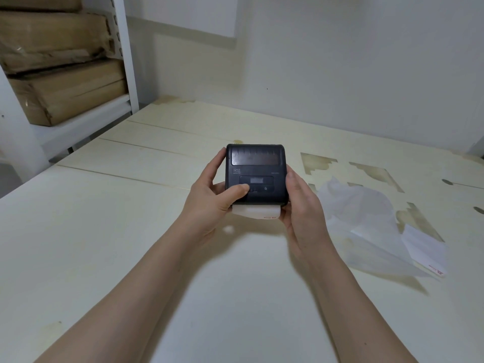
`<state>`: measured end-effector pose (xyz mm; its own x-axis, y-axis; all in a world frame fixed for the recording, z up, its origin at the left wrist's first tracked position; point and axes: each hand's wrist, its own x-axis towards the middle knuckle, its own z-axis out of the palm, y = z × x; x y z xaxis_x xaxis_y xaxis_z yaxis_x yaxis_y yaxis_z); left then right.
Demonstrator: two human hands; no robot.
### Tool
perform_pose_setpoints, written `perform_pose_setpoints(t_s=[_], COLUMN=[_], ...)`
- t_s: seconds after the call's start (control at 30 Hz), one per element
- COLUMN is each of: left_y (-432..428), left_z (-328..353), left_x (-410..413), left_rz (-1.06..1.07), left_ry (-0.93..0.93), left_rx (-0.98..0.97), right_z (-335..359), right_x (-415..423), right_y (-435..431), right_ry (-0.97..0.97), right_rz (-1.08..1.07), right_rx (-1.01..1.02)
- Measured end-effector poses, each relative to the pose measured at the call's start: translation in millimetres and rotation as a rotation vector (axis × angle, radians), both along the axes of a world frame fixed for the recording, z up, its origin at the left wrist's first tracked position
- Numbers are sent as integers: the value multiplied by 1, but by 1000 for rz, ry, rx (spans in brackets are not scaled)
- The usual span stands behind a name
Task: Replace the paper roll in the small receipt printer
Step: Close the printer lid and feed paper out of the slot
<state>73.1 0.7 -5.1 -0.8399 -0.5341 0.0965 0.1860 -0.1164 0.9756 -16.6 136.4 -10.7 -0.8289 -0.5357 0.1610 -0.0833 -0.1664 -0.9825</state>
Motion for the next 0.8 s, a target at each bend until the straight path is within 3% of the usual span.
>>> perform_pose_setpoints(t_s=[0.8], left_y=[-1], left_z=[-2], left_x=[-2], left_rz=[-21], left_ry=[27], left_rx=[7], right_z=[-5], right_x=[-6], right_y=[0], right_ry=[3], right_rz=[0], right_rx=[9])
